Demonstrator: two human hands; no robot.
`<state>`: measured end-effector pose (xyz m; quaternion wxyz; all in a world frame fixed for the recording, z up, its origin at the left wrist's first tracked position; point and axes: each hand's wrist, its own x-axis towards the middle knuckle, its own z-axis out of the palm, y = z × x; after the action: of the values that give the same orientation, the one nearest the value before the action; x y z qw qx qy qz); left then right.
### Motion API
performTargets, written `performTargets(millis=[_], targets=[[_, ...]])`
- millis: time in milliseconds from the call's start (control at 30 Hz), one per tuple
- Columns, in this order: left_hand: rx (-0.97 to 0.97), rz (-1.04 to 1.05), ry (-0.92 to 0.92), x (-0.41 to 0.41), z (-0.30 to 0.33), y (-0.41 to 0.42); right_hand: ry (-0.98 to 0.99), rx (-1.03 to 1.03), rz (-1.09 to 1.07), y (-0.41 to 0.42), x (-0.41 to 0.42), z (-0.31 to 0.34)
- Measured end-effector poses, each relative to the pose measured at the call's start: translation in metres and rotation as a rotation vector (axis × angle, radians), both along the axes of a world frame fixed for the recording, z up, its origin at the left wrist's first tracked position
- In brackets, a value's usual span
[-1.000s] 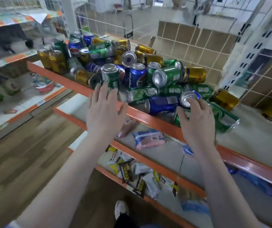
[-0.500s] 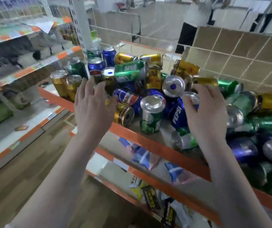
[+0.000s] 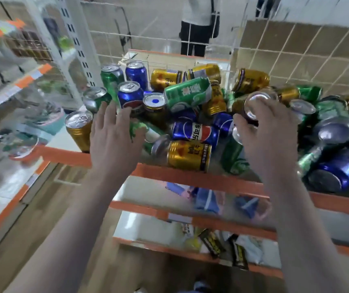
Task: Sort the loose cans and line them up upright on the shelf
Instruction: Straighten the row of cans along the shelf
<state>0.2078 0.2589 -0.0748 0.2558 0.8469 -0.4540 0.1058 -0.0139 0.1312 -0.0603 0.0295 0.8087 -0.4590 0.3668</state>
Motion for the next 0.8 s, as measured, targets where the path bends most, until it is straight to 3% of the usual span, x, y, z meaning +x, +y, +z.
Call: performTargets(millis=[233,433,600,800], targets=[[0.022,-0.214,0.004,0.003,-0.004,-0.012,0.022,0.337,-0.175,0.029,-0.003,-0.013],[0.034,-0.329,-0.01,-0.006,0.006,-0.053,-0.107,0.519,-0.198,0.024,-0.005,-0.018],[0.03,-0.399,-0.043,-0.012,0.016,-0.102,-0.27,0.58,-0.138,0.017,-0.008,-0.023],[0.027,-0.482,-0.085,-0.021,0.026,-0.143,-0.327,0.582,-0.113,0.018,-0.013,-0.018]])
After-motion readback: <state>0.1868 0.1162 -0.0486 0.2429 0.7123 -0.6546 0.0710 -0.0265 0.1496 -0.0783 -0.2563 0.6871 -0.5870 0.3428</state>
